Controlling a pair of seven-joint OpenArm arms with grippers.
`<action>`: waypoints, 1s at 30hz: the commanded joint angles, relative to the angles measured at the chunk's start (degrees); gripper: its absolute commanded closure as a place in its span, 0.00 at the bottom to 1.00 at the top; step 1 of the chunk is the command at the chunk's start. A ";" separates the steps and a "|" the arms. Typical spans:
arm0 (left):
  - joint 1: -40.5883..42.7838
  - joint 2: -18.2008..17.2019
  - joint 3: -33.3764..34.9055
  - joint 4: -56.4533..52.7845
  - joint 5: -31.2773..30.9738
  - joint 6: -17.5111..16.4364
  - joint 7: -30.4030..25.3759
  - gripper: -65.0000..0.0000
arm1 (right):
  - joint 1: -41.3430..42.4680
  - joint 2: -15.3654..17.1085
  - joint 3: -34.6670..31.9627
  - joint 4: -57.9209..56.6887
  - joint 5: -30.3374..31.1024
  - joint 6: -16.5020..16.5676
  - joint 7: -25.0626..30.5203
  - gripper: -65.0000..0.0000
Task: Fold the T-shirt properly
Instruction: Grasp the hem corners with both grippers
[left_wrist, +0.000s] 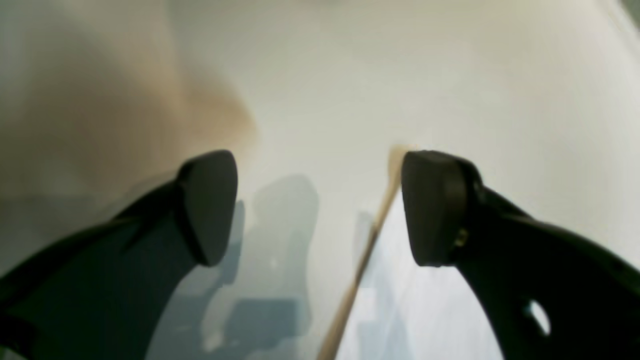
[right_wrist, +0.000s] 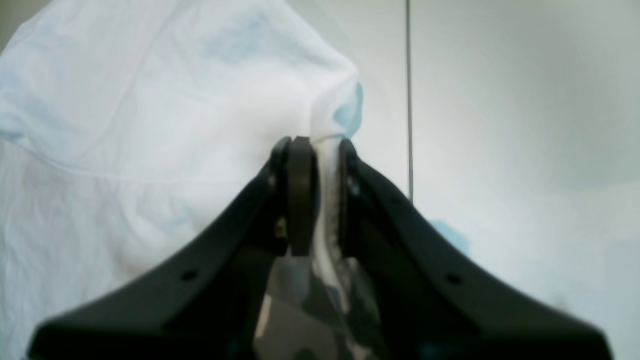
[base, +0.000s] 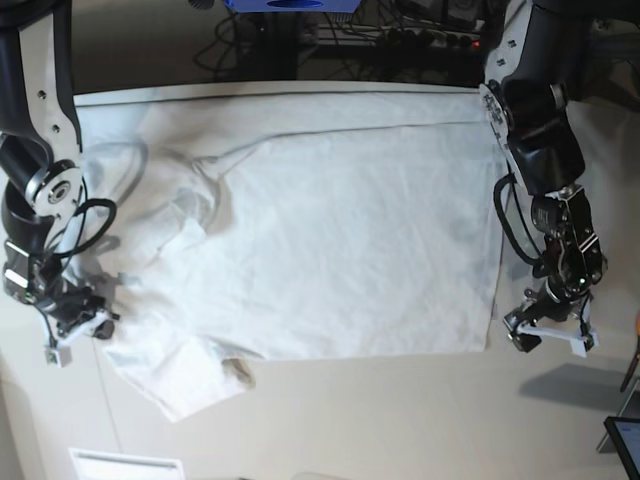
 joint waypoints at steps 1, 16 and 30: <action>-2.94 -0.81 0.08 -1.90 0.41 -0.23 -1.89 0.22 | 1.70 0.59 -0.17 0.46 0.05 0.43 0.00 0.89; -17.19 -0.37 0.08 -30.47 15.35 -9.11 -12.44 0.23 | 1.70 0.86 -0.26 0.72 0.05 0.43 0.00 0.89; -17.71 5.70 0.08 -32.32 22.47 -10.25 -12.53 0.24 | 1.70 0.95 -0.26 0.72 0.05 0.51 0.00 0.89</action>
